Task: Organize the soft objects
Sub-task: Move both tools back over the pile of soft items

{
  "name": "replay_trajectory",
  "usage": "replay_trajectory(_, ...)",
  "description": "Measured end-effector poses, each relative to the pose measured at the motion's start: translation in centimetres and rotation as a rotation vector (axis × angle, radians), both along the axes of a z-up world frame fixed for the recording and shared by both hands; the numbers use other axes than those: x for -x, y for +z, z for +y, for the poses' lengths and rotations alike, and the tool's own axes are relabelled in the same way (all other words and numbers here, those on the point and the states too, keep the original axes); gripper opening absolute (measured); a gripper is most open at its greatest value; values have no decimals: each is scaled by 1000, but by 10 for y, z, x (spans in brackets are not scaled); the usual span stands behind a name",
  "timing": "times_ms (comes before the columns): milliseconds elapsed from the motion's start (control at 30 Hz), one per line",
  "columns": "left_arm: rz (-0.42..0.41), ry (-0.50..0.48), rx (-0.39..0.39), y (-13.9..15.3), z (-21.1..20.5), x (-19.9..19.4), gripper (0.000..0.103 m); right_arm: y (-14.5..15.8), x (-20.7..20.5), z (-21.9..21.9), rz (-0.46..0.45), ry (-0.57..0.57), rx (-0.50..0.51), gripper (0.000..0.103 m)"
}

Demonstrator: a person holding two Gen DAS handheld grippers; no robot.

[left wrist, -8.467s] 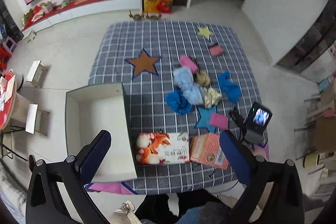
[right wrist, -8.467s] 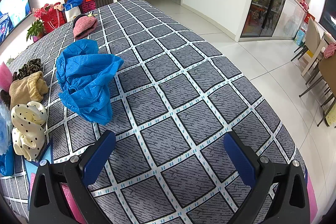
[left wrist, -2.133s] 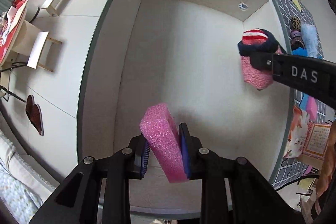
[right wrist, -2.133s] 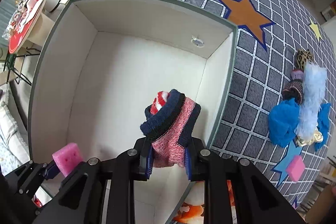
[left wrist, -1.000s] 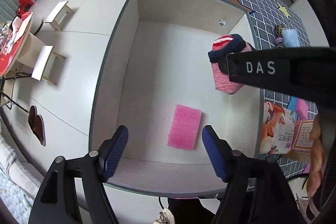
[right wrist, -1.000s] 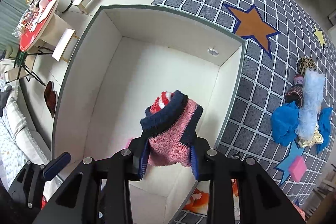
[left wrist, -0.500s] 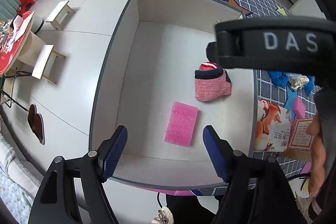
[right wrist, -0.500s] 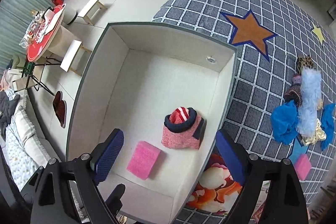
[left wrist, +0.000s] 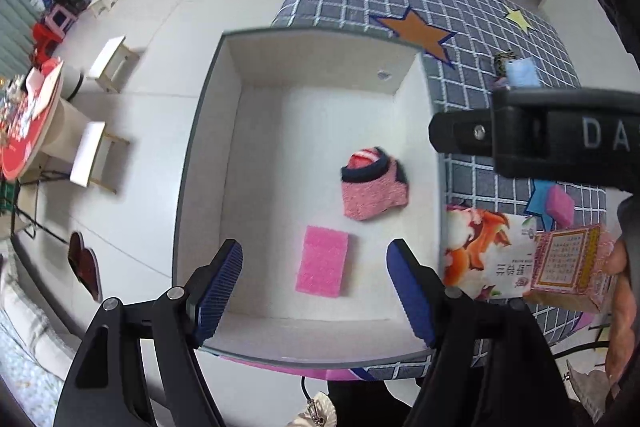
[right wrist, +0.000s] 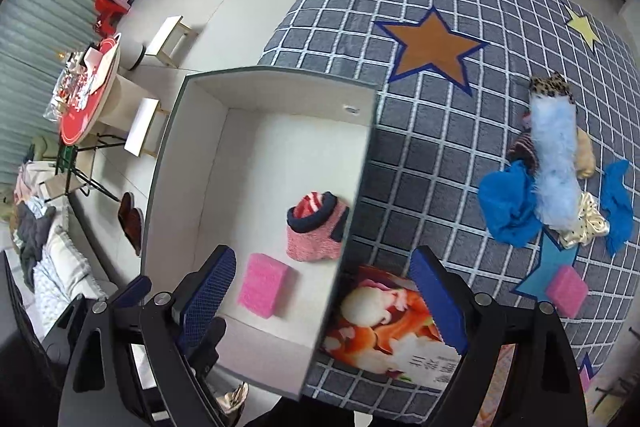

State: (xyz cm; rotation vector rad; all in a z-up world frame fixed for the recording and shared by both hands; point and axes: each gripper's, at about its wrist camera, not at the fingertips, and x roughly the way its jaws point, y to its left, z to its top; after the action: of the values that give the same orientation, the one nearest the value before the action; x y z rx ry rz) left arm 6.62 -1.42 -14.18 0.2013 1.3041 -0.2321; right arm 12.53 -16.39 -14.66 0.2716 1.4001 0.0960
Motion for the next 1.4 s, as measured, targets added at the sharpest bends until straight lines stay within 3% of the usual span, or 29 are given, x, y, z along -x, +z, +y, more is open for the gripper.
replay_trajectory(467, -89, -167, -46, 35, -80, -5, 79, 28, 29, -100, -36, -161, -6, 90)
replay_trajectory(900, -143, -353, -99, 49, -164, -2, 79, 31, 64, -208, -35, -351, -3, 90)
replay_trajectory(1100, -146, -423, -116, 46, -202, 1, 79, 26, 79, -250, -23, -417, 28, 90)
replay_trajectory(1400, -93, -477, -159, 23, -250, 2, 79, -1, 103, -319, 33, -536, -3, 90)
